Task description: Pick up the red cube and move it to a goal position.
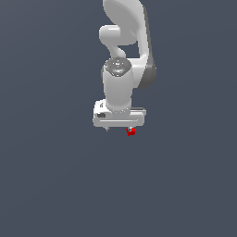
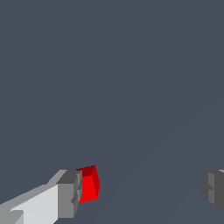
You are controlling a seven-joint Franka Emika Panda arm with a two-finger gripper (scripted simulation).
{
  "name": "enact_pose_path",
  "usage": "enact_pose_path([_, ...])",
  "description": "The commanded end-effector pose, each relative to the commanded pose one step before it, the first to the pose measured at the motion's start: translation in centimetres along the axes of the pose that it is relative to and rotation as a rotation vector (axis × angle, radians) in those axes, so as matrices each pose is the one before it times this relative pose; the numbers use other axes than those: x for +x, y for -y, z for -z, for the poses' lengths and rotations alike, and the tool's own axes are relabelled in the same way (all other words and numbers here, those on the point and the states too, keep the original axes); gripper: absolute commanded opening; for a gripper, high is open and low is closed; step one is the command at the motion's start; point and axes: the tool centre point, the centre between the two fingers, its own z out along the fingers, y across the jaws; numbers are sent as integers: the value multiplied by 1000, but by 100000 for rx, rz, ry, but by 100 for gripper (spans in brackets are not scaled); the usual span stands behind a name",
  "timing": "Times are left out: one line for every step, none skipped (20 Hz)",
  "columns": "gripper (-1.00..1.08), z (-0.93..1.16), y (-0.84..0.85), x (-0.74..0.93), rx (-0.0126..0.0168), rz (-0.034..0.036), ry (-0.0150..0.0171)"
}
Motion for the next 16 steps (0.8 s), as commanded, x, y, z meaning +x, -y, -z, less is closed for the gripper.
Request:
enact_pose_path([100, 0, -1, 0, 0, 0, 0])
enact_pose_path([100, -23, -13, -15, 0, 0, 0])
enact_pose_path([100, -79, 74, -43, -4, 182, 15])
enact_pose_path([100, -129, 76, -73, -3, 228, 20])
enact_pose_path([100, -180, 104, -102, -4, 315, 28])
enact_pose_path([100, -232, 131, -131, -5, 401, 35])
enact_pose_path([100, -284, 166, -160, -6, 501, 44])
enact_pose_path([100, -335, 191, -190, -7, 584, 51])
enact_pose_path([100, -387, 223, -219, -8, 677, 59])
enact_pose_path([100, -439, 252, -248, -8, 766, 67])
enact_pose_path([100, -491, 282, -276, -9, 856, 75])
enact_pose_path([100, -543, 311, -305, -9, 946, 83])
enact_pose_path([100, -595, 341, -333, -10, 1036, 91])
enact_pose_path([100, -647, 369, -361, -11, 1124, 99])
enact_pose_path([100, -699, 399, -389, -11, 1213, 107])
enact_pose_path([100, -751, 426, -416, -12, 1300, 115])
